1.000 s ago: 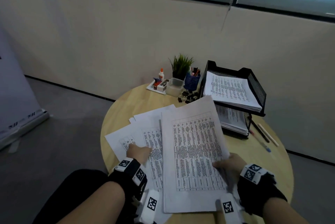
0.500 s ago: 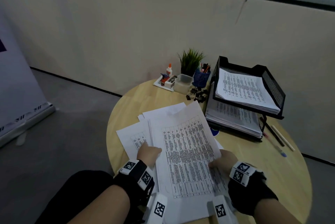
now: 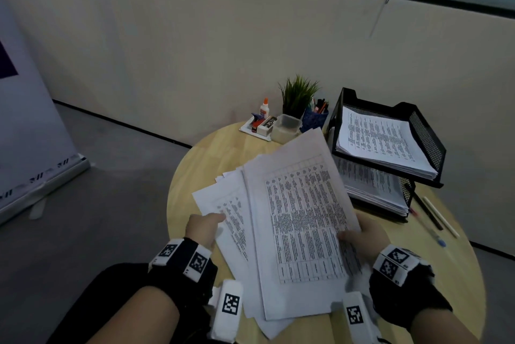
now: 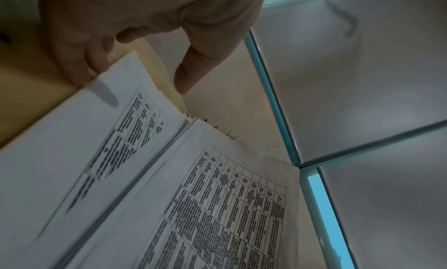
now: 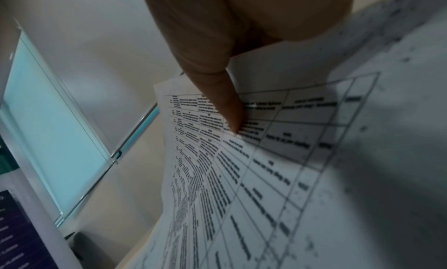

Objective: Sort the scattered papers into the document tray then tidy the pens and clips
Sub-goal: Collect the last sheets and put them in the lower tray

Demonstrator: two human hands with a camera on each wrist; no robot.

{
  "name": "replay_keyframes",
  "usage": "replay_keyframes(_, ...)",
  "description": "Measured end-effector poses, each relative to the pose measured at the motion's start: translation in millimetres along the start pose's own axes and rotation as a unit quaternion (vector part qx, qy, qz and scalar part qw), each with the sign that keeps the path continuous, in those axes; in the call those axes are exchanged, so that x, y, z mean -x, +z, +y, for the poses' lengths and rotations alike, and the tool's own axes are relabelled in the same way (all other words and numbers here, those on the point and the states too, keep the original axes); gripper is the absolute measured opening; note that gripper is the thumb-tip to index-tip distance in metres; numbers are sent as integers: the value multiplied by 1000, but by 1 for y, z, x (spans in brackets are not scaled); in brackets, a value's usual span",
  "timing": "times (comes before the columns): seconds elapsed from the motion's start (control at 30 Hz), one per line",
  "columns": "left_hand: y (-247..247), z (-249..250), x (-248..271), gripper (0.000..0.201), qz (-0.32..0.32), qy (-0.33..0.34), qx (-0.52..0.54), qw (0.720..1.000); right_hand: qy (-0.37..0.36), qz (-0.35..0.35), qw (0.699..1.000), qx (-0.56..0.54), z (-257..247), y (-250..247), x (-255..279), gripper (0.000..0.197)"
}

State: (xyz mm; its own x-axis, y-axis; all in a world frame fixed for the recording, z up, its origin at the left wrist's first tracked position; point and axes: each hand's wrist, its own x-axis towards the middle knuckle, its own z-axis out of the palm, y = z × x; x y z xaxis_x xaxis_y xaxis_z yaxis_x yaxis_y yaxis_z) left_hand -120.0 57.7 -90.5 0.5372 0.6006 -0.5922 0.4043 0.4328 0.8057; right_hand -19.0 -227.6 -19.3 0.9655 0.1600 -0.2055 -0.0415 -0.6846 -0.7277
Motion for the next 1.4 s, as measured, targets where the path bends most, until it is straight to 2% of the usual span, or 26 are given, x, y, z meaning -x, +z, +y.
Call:
replay_keyframes(0.03,0,4,9,55,-20,-6,12,1000,3,12,1000,-14,-2,-3,1,37)
replay_keyframes(0.2,16,2,18,8,-74,-45,58,995,-15,71,997,10,-2,-12,-2,37)
replay_keyframes(0.23,21,1,13,21,-64,-51,54,995,-24,76,997,23,-3,-12,-1,36)
replay_keyframes(0.27,26,1,12,26,-57,-43,52,996,-29,76,996,31,-2,-13,-1,35)
replay_keyframes(0.37,40,5,9,16,-47,-20,37,998,-32,65,997,36,-1,-12,1,34)
replay_keyframes(0.5,56,15,4,14,-35,-4,-34,999,-13,60,997,55,7,-6,-1,35)
replay_keyframes(0.57,62,17,0,25,-34,18,-116,993,-6,59,996,66,14,-5,-2,35)
replay_keyframes(0.63,64,19,-3,32,-19,12,-143,989,2,59,995,75,19,-5,-1,35)
replay_keyframes(0.73,73,21,0,15,-24,38,-196,980,17,53,996,73,23,-5,-1,37)
replay_keyframes(0.77,77,20,0,18,-17,54,-192,980,20,52,996,71,23,-6,-1,38)
replay_keyframes(0.83,81,19,8,38,4,53,-174,983,25,49,996,66,24,-7,-3,40)
replay_keyframes(0.87,82,18,11,41,11,51,-177,983,28,50,997,60,25,-8,-4,40)
replay_keyframes(0.93,83,10,9,38,8,72,-186,980,32,53,997,45,27,-10,-5,39)
replay_keyframes(1.1,69,-5,3,24,-47,132,-168,976,27,19,999,-13,31,-24,-3,34)
replay_keyframes(1.2,58,-2,9,23,-82,112,-161,977,27,-20,999,-15,36,-31,-4,44)
replay_keyframes(1.33,50,-5,10,25,-96,83,-150,981,82,-51,993,64,51,-21,-7,67)
replay_keyframes(1.4,49,-6,9,28,-95,64,-124,986,96,-53,990,93,58,-13,-7,68)
